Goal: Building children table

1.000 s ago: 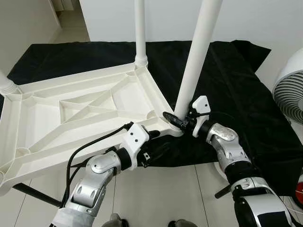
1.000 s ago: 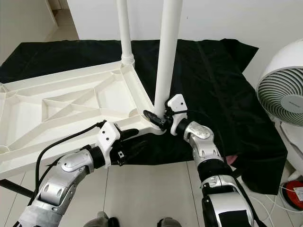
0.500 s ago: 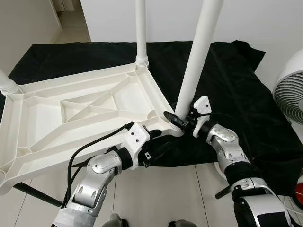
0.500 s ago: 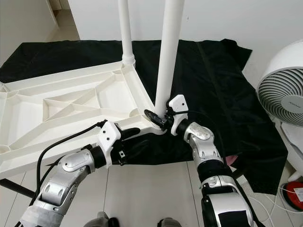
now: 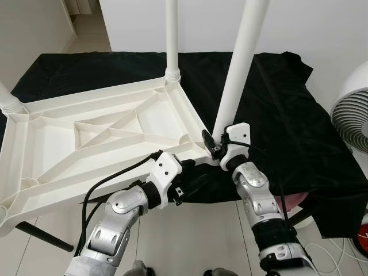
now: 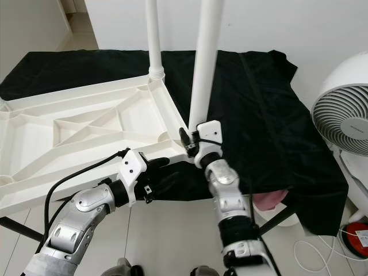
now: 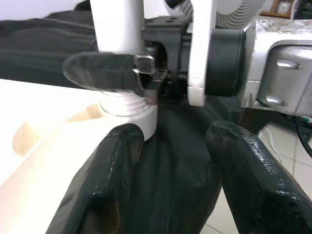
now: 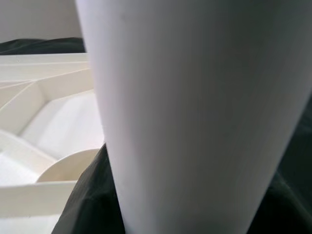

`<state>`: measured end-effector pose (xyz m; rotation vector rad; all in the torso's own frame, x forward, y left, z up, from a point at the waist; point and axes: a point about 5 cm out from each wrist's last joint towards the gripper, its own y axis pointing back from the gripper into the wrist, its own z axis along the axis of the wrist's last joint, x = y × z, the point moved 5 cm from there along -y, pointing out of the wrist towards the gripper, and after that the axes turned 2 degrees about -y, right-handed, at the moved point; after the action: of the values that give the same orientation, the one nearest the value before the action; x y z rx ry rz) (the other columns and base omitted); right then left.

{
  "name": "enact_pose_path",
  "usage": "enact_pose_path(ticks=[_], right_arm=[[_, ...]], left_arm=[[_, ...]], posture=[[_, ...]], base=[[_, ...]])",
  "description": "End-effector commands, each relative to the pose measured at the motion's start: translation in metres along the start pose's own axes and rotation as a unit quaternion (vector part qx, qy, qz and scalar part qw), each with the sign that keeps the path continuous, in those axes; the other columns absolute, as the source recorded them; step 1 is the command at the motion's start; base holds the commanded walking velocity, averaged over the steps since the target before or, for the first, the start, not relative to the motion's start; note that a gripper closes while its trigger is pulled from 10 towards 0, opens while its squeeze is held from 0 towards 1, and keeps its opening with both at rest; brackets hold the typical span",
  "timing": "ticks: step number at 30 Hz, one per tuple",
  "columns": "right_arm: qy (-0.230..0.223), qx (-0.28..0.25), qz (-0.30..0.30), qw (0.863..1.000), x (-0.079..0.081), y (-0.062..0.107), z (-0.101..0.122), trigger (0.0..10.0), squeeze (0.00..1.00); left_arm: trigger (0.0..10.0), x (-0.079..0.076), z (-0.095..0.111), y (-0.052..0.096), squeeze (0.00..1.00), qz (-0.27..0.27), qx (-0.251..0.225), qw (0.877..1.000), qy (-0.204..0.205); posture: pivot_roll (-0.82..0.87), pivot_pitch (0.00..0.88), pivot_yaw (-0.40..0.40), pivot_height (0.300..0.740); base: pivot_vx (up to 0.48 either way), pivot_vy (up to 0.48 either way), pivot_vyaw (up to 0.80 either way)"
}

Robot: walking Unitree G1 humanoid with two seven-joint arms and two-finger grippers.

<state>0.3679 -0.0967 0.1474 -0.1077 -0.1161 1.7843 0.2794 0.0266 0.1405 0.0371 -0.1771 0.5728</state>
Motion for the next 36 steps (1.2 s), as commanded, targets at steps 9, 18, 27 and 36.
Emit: enact_pose_path(ticks=[9,18,27,36], right_arm=[[-0.026,0.002,-0.051,0.998,0.001,0.009,0.002,10.0,1.0],[-0.021,0.01,0.02,1.0,0.007,0.006,0.011,10.0,1.0],[0.025,0.013,0.214,0.976,0.007,-0.001,0.018,10.0,0.0],[0.071,0.04,0.312,0.947,0.004,-0.006,0.015,10.0,0.0]], left_arm=[[10.0,0.009,0.001,0.0,0.0,0.033,0.004,0.999,-0.007],[10.0,0.011,0.001,0.0,0.0,0.029,0.005,0.999,-0.011],[10.0,0.011,0.003,0.002,0.0,0.021,0.007,1.0,-0.017],[10.0,0.012,0.006,0.004,0.0,0.02,0.007,1.0,-0.022]], posture=[[-0.07,0.056,0.04,0.74],[-0.08,0.053,0.041,0.74],[-0.08,0.049,0.05,0.74],[-0.06,0.047,0.055,0.74]], base=[[0.0,0.0,0.0],[0.0,0.0,0.0],[0.0,0.0,0.0],[0.0,0.0,0.0]])
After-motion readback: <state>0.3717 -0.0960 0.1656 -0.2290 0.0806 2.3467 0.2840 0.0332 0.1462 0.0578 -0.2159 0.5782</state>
